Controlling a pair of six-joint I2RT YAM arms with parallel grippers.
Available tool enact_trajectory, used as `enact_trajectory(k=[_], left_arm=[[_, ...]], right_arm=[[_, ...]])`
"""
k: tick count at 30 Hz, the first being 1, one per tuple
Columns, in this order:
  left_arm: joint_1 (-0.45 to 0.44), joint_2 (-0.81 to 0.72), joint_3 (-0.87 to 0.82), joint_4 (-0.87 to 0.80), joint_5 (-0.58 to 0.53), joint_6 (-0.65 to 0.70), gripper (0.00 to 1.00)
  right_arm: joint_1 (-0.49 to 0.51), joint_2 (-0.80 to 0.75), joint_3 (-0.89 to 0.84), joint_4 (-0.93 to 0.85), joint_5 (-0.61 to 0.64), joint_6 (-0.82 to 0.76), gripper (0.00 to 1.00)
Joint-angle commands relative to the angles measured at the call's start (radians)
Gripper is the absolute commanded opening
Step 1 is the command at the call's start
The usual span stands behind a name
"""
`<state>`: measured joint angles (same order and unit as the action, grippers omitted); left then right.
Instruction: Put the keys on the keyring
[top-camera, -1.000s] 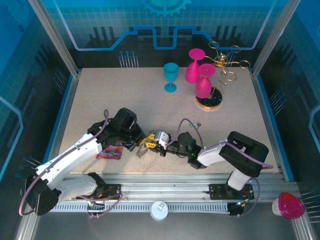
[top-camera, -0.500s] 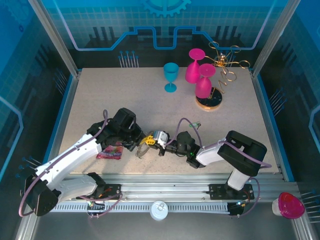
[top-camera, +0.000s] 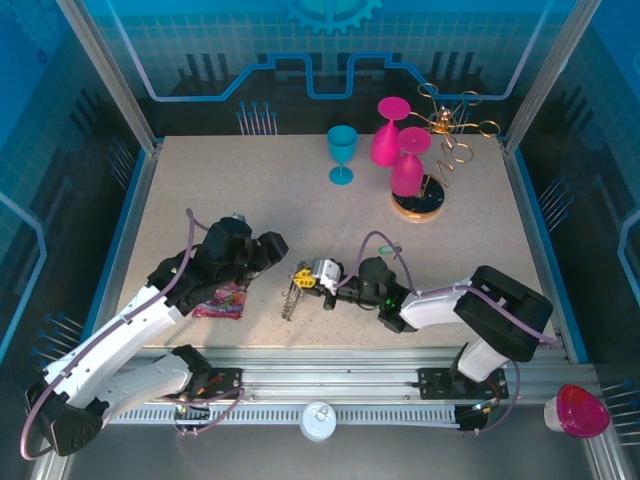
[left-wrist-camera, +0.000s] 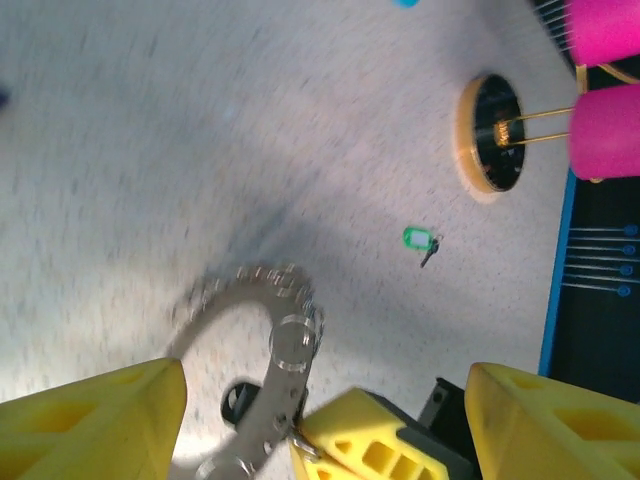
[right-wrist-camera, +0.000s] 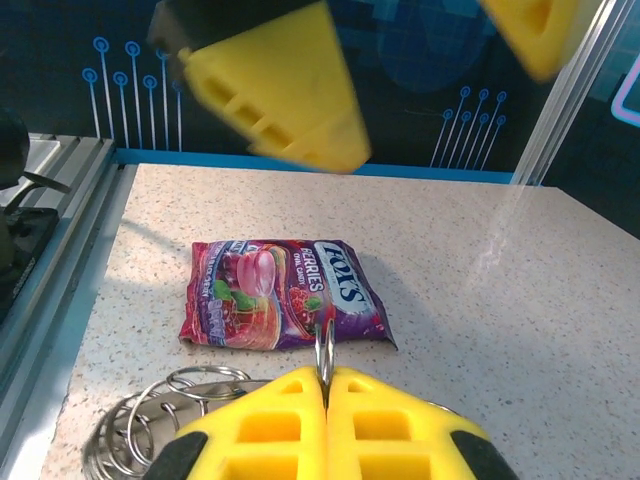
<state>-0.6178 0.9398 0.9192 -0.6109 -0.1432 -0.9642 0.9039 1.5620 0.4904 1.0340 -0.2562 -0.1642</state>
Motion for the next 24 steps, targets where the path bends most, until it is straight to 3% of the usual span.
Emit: enact_trajectory(k=[1,4,7,11,18,24], left_arm=[[0.004,-0.012,0.035,0.100,-0.057,0.541,0.71],[0.003,-0.038,-0.005,0.187,0.052,0.873,0.65],[0.004,-0.066,-0.064,0.213,0.248,1.168,0.57],[0.003,-0.050,-0.080,0.180,0.402,1.400,0.51],[0.000,0.034,-0.116,0.243,0.606,1.589,0.45],[-0.014,0.085,-0.142,0.279,0.640,1.645,0.36]], right_arm=[[-0.048,-0.100,0.008,-0.126,-0.120,-0.031,0.00],[-0.092,-0.172,0.029,-0.282,-0.212,-0.057,0.00],[-0.137,-0.239,0.051,-0.421,-0.288,-0.091,0.00],[-0.176,-0.309,0.107,-0.635,-0.352,-0.179,0.00],[-0.189,-0.360,0.203,-0.873,-0.388,-0.277,0.00],[-0.188,-0.364,0.244,-0.929,-0.387,-0.296,0.00]])
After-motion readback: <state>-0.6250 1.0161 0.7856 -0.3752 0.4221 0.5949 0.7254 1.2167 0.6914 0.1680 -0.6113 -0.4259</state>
